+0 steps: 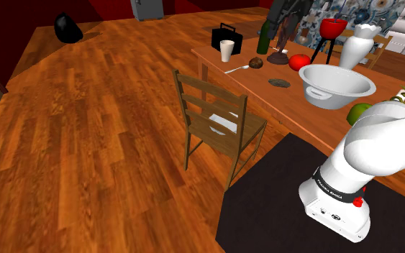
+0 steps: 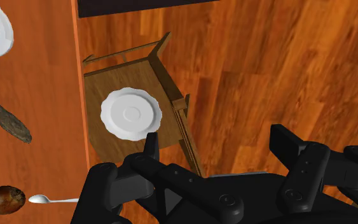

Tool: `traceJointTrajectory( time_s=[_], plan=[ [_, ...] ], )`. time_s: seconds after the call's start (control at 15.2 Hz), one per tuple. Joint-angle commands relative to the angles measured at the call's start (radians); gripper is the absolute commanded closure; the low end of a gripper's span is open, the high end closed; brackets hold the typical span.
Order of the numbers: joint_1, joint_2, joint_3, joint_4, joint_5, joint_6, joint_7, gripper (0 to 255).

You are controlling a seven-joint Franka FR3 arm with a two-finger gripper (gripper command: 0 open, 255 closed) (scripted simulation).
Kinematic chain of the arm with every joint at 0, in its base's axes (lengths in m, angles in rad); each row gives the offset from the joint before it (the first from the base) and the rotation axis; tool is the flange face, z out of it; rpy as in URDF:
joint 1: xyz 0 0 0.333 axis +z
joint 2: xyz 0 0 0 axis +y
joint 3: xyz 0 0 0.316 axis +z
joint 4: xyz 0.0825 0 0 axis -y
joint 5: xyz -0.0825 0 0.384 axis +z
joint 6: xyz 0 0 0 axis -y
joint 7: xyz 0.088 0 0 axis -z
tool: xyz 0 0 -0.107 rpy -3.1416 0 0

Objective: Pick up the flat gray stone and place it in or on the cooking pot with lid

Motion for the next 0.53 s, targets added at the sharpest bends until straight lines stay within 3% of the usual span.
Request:
traceJointTrajectory(
  time_s=[0.0, 0.46],
  plan=[
    [0.000, 0.000, 0.000, 0.000, 0.000, 0.000, 0.000, 0],
    [-0.019, 0.021, -0.140, -0.122, -0.092, 0.125, -0.186, 0]
  ],
)
